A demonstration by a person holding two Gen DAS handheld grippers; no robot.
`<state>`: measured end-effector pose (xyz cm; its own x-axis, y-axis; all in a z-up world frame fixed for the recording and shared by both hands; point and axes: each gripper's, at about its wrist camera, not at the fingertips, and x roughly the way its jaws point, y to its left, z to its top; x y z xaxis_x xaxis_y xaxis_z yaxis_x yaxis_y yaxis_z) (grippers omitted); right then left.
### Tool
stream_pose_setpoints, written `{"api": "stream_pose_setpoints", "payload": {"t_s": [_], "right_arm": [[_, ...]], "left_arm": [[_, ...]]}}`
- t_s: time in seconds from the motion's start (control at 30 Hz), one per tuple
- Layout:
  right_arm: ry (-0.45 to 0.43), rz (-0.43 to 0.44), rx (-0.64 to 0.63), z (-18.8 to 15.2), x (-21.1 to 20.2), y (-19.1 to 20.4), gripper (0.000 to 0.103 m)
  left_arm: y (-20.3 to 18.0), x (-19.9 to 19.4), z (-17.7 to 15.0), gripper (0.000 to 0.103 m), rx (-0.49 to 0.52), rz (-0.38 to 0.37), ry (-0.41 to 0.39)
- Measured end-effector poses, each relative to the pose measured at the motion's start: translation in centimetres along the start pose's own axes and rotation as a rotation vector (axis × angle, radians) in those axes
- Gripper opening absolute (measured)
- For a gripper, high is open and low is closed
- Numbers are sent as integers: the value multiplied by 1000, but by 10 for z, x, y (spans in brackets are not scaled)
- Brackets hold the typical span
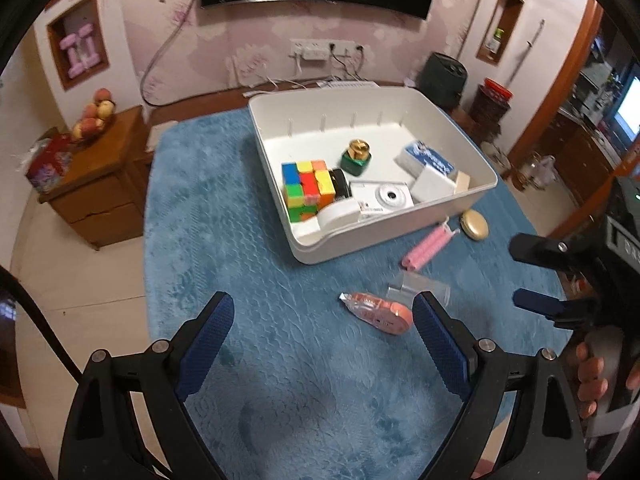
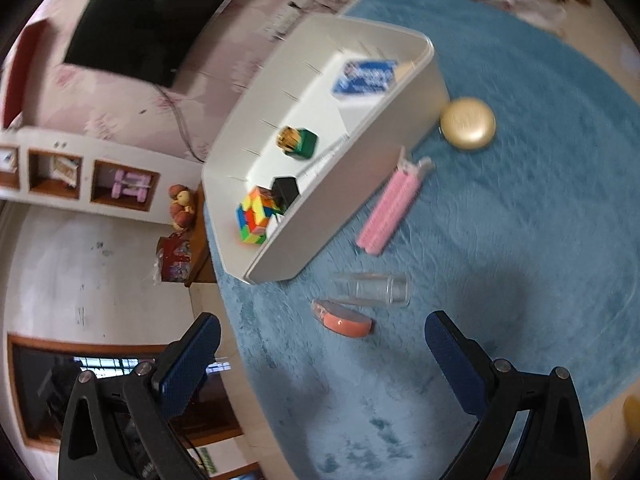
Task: Organize rigid objects
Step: 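Grasp the pink correction-tape dispenser with the left tool while the right tool grasps the clear plastic cup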
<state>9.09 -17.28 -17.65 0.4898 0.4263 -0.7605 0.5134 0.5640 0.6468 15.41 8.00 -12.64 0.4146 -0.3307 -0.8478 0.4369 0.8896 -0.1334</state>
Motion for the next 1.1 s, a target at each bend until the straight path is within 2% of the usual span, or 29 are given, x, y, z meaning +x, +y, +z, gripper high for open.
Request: {"api": "stream_pose_setpoints", "payload": {"t_s": [0.33,0.6,0.73,0.97,1.1], "right_arm": [[76,-35,164,7,35,-12,102],[117,-78,275,17,56,-25,102],[164,-130,289,26,70,-29,102],[230,-204,293,35,84,-32,102],[272,-230,286,40,94,-32,102]], "left_arm": [[17,34,-7,92,-27,-81,97],[14,61,-18,92,-29,-113,177],[9,73,-25,92,-25,-117,210],[1,96,-33,92,-81,-216,262],[0,105,-33,92,-105,-232,269]]}}
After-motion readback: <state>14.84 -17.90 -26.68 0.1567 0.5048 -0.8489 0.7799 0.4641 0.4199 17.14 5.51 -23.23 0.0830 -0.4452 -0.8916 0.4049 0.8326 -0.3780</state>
